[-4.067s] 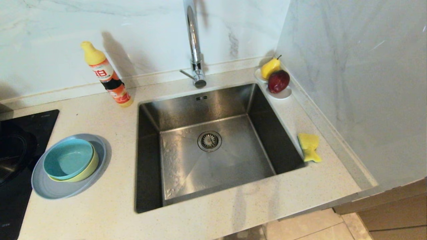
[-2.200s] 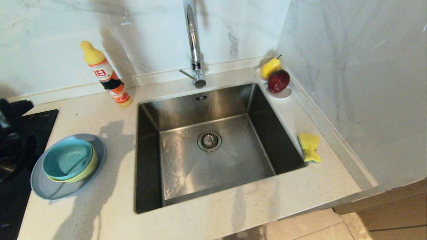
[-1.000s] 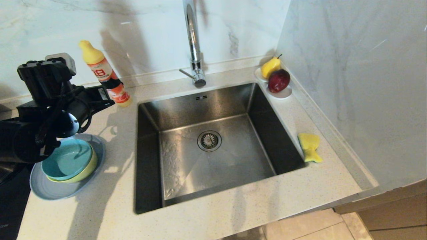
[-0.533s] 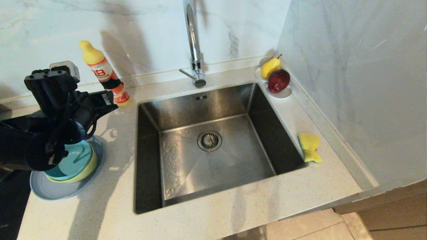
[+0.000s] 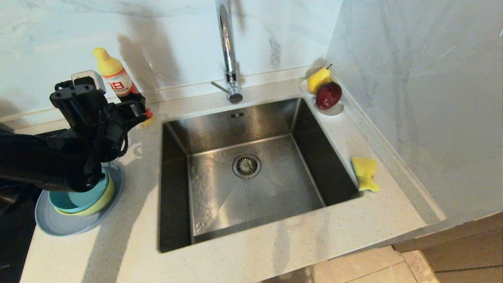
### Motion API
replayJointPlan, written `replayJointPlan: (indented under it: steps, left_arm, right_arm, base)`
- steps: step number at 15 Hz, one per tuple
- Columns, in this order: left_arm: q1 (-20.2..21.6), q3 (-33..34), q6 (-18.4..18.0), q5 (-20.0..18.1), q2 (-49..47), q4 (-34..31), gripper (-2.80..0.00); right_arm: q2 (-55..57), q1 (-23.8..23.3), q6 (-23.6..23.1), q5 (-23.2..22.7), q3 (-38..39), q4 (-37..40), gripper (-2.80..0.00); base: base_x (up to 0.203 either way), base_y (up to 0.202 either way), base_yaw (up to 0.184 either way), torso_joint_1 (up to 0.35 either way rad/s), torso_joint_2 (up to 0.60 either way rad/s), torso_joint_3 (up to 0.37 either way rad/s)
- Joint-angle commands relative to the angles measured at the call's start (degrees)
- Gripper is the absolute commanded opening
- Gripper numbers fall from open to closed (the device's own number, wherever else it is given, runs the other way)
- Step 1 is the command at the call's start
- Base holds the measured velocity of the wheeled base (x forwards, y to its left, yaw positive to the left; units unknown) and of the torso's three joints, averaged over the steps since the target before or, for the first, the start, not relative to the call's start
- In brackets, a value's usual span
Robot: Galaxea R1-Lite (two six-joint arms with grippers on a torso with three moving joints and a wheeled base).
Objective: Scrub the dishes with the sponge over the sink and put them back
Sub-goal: Grab the dish soap
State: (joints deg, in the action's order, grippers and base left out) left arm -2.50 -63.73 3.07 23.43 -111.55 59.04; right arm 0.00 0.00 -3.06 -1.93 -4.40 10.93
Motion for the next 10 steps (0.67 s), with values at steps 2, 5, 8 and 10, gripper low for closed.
replayJointPlan:
  steps: [2,5,8,10]
  left_arm:
    - [0.12,-5.69,0.27,0.38,-3.90,0.29,0.00]
    - [0.13,-10.88,0.27,0.40,-6.87,0.20,0.00]
    - [0.13,-13.36,0.33,0.47,-9.87,0.20,0.00]
    - [0.18,-15.48,0.39,0.51,-11.64,0.27,0.00]
  right_arm:
    - [-0.09,0.00,-0.02,-0.01,0.01,0.05,-2.80]
    - [-0.09,0.00,-0.02,-0.02,0.01,0.05,-2.80]
    - [-0.09,0.00,-0.02,-0.09,0.01,0.05,-2.80]
    - [-0.09,0.00,-0.02,-0.01,0.01,0.05,-2.80]
  base:
    - [0.000,0.000,0.000,0.000,0.00,0.000]
    - [0.000,0.000,0.000,0.000,0.00,0.000]
    - [0.000,0.000,0.000,0.000,0.00,0.000]
    - [0.000,0.000,0.000,0.000,0.00,0.000]
